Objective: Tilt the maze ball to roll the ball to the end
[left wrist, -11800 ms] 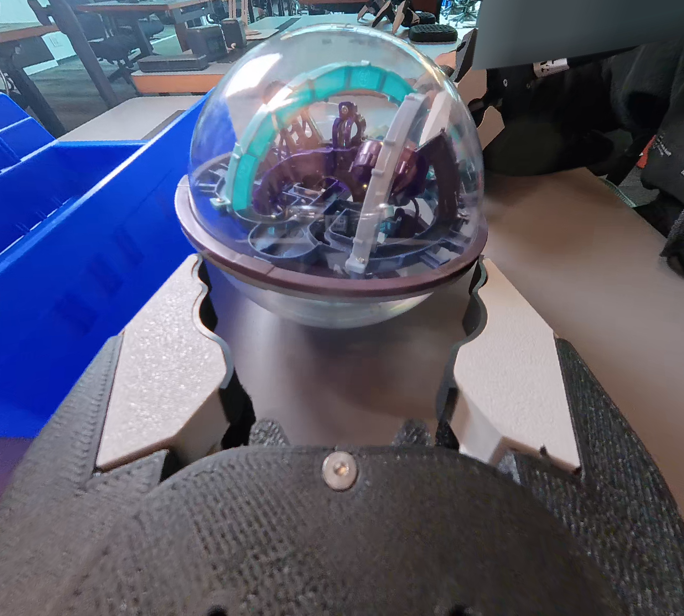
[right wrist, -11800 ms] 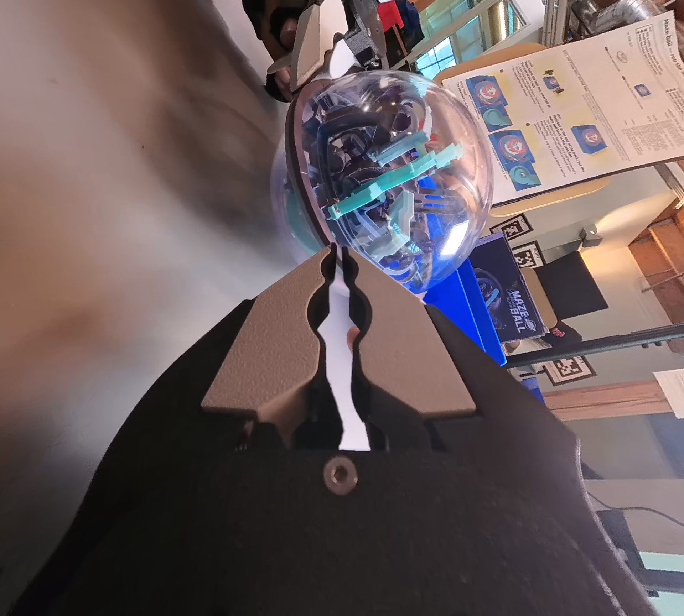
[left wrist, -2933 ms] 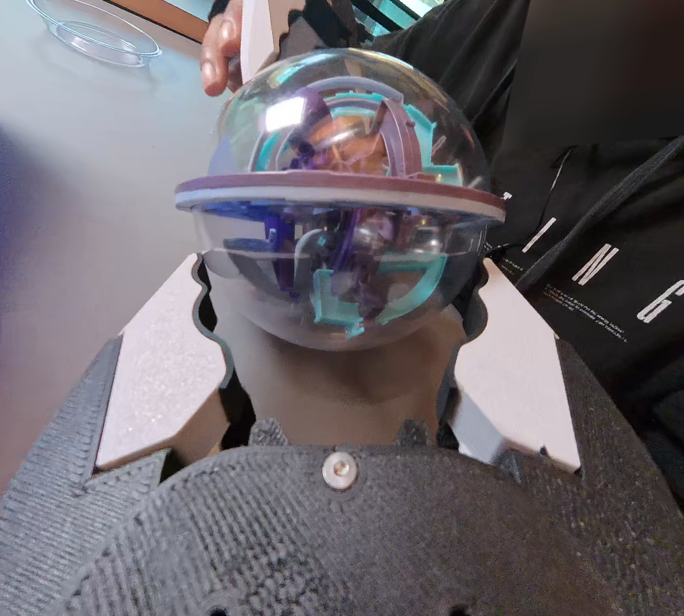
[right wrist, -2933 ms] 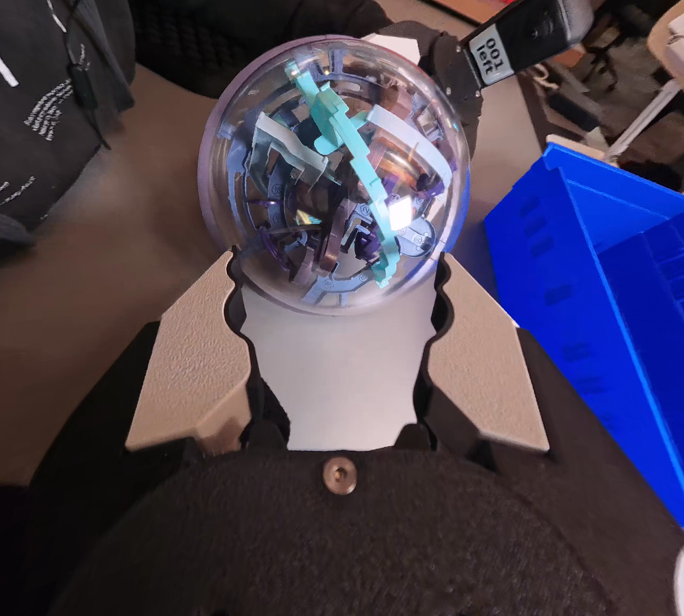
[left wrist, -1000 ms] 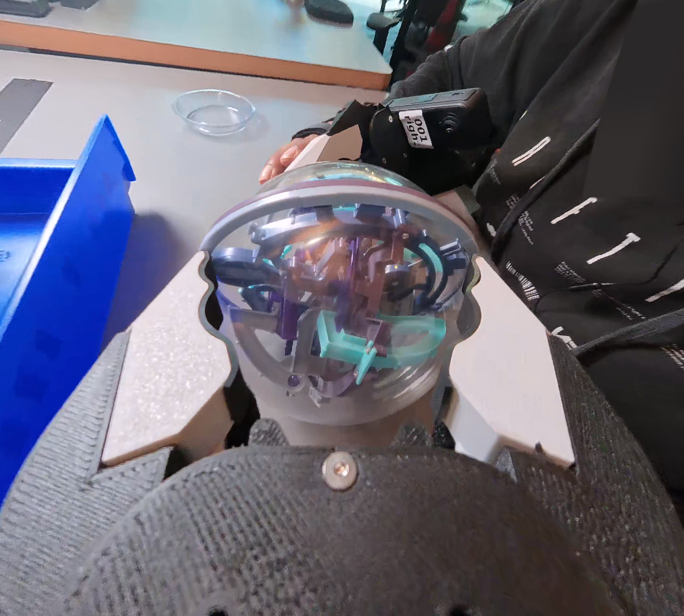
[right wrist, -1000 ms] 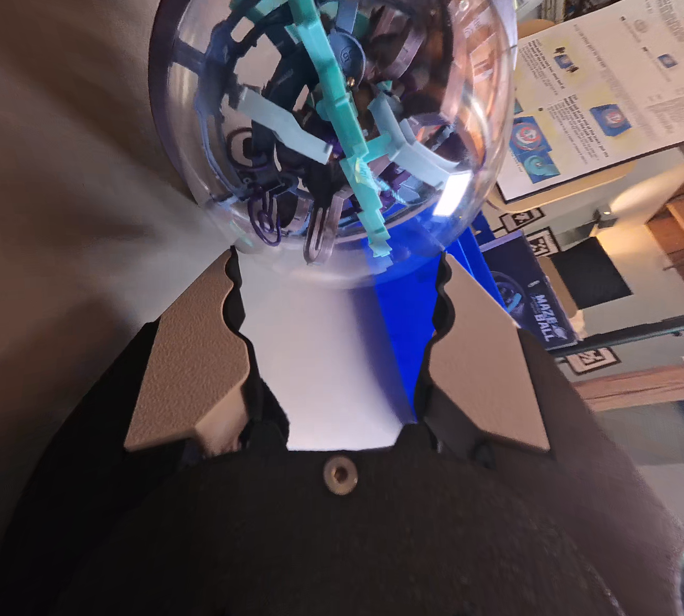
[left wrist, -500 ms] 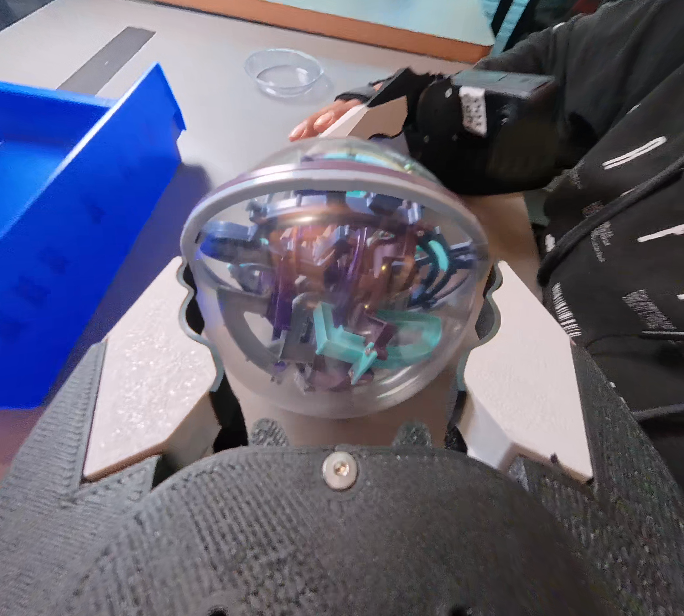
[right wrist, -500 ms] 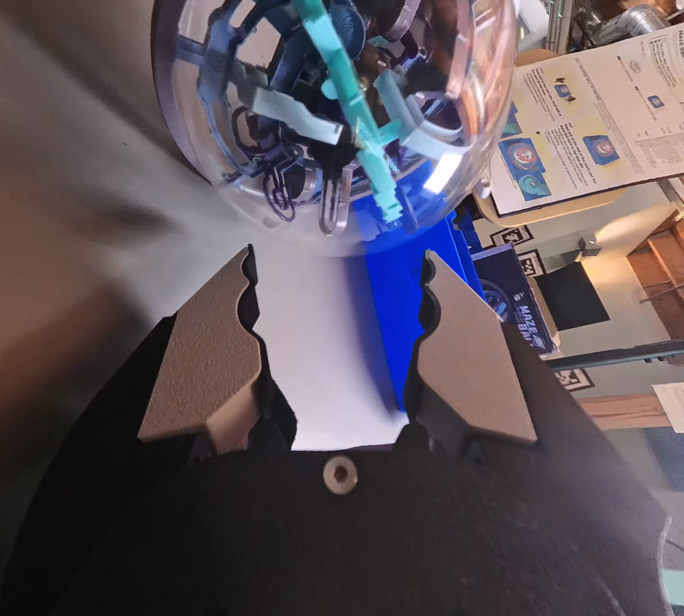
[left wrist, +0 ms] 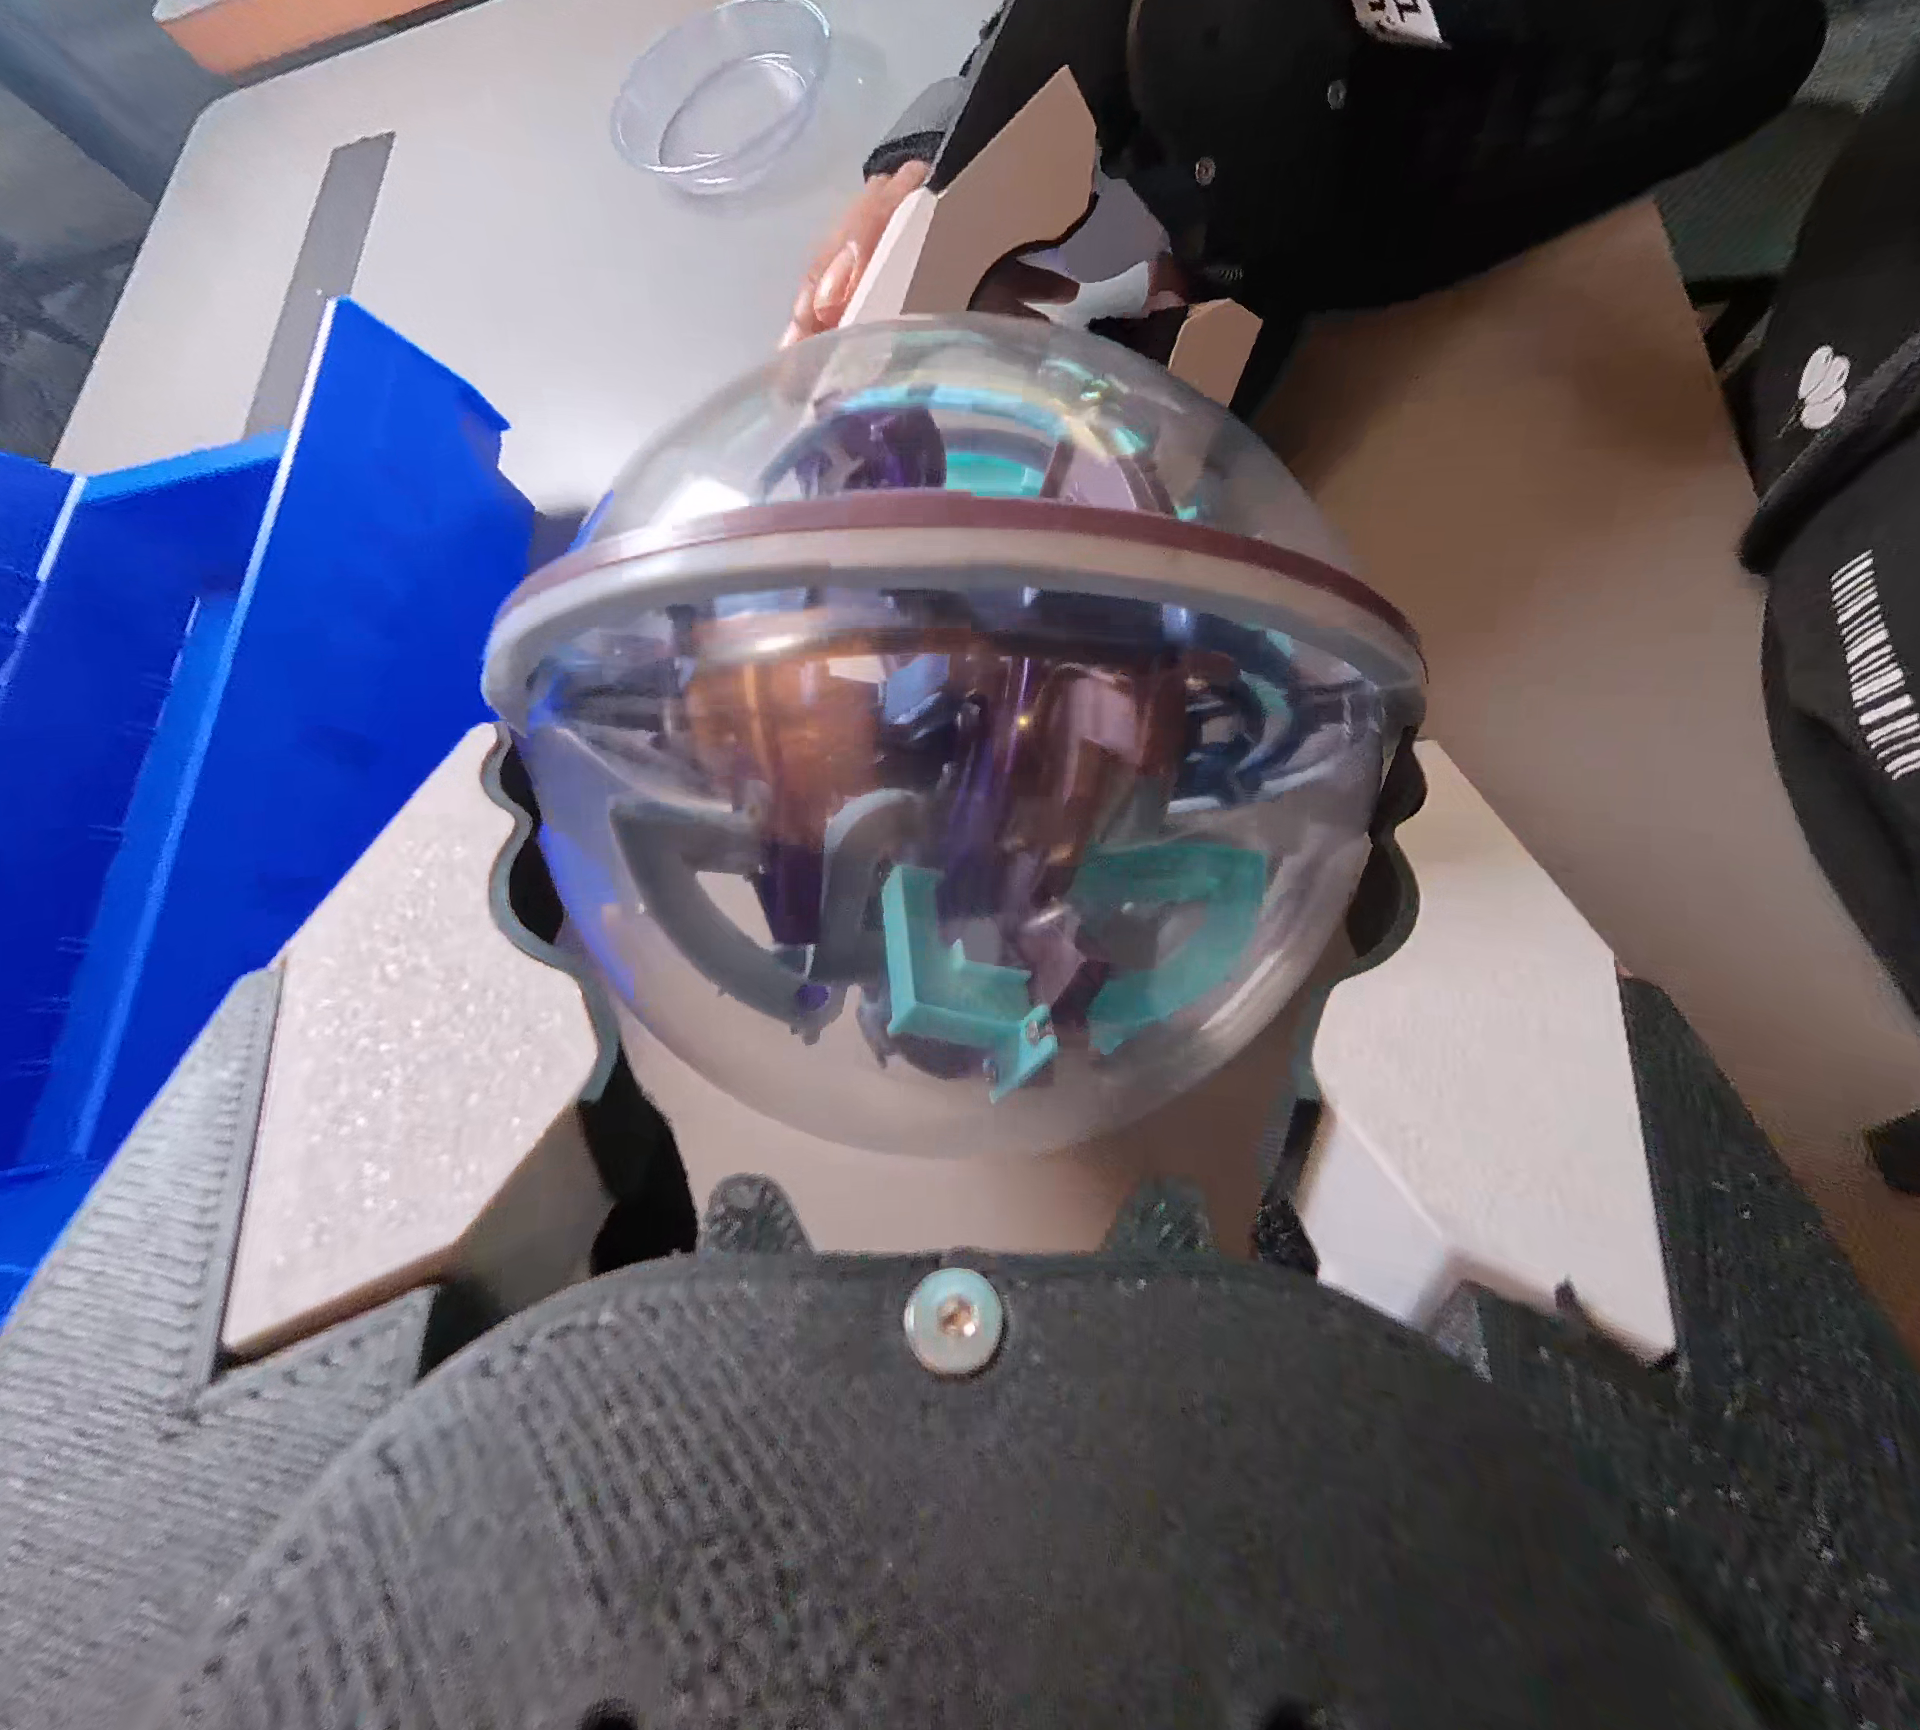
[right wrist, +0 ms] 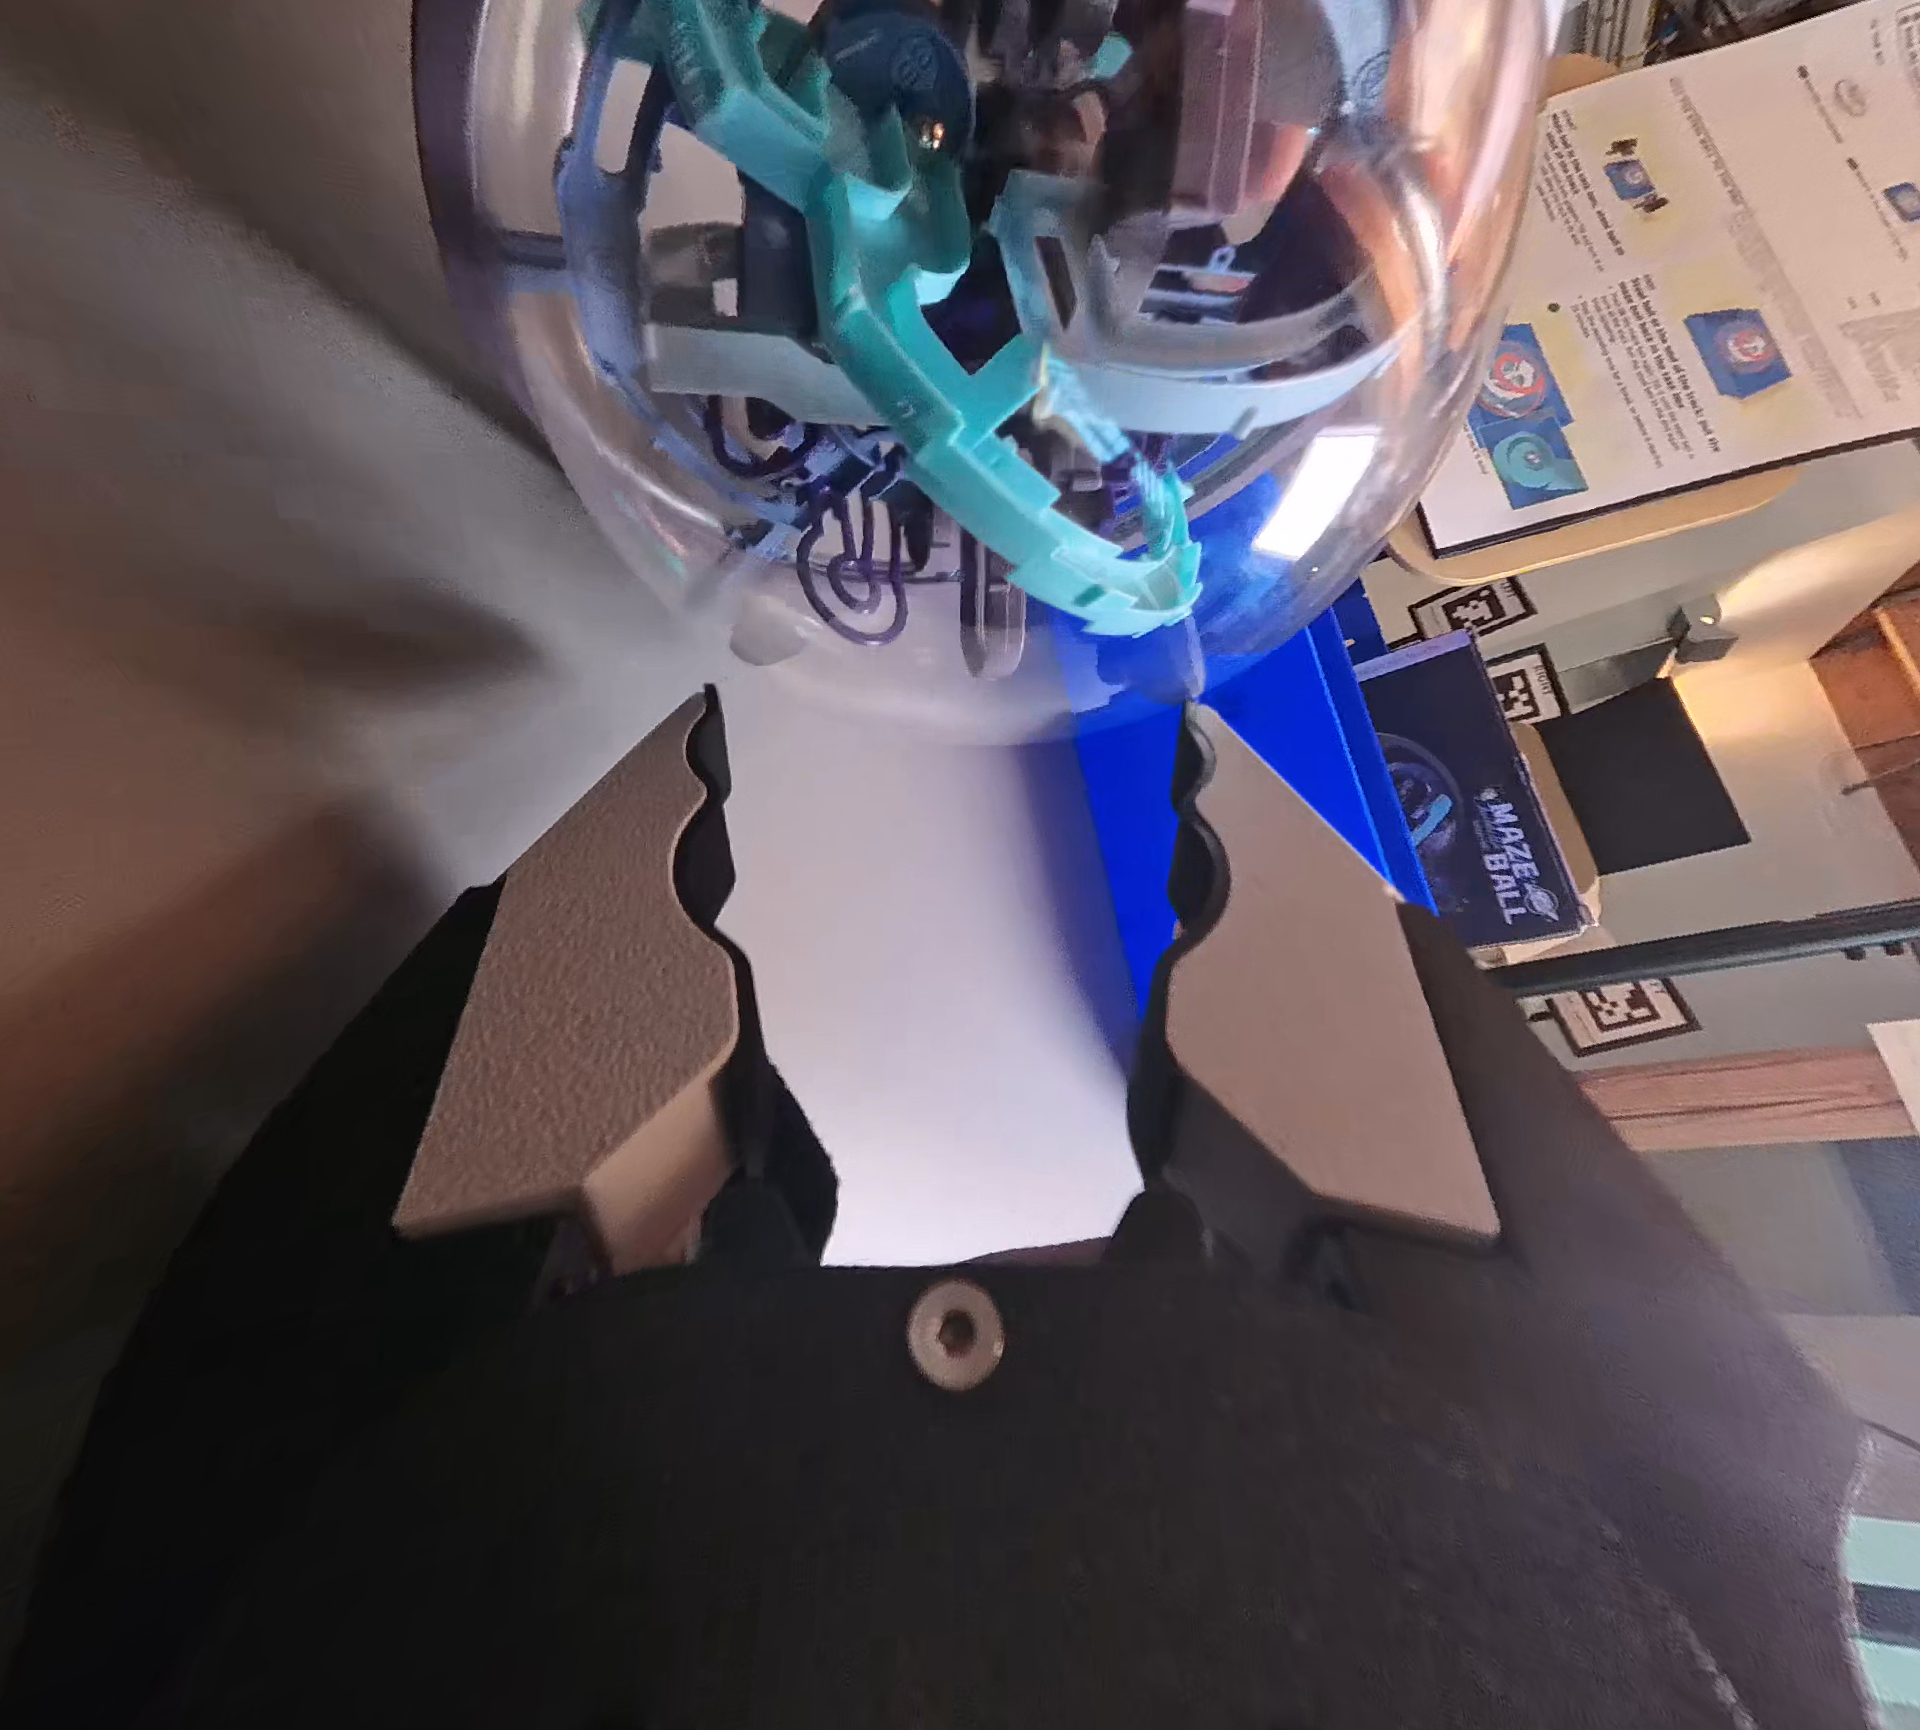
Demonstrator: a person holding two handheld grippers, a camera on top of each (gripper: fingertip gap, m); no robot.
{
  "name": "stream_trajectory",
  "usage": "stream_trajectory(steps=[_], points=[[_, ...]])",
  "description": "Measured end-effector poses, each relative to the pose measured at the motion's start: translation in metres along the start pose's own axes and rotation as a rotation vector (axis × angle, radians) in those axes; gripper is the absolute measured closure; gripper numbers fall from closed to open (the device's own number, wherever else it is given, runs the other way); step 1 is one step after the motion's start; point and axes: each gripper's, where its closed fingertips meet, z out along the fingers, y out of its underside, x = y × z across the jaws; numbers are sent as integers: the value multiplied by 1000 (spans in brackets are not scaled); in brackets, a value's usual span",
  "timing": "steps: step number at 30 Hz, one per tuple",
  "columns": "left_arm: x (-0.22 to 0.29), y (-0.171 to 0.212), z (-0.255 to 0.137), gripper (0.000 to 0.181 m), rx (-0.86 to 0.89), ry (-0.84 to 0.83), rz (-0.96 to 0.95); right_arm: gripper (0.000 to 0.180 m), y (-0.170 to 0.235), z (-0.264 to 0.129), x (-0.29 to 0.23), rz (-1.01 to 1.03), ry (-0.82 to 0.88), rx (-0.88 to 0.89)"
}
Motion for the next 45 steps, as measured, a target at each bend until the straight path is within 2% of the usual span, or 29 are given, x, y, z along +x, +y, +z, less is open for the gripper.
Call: stream_trajectory(steps=[4, 14, 18, 22, 26, 31, 36, 45], points=[[1, 1, -1, 27, -37, 39, 7, 103, -1, -1, -2, 29, -18, 5], [-3, -4, 1, 27, -50, 242, -159, 117, 6, 1, -13, 48, -79, -32], [1, -8, 5, 27, -37, 199, -45, 123, 7, 0, -15, 75, -96, -27], [7, -9, 3, 27, -14, 139, 38, 122, 4, 0, -15, 90, -106, -5], [10, -9, -4, 27, 95, 115, 55, 118, -7, -2, -11, 124, -97, 43], [13, -8, -11, 28, 169, 126, 55, 118, -17, -5, -9, 173, -105, 88], [15, -7, -16, 28, 241, 149, 80, 108, -28, -9, -6, 215, -137, 151], [14, -8, -21, 36, 194, 247, 84, 98, -37, -15, -2, 346, -271, 204]])
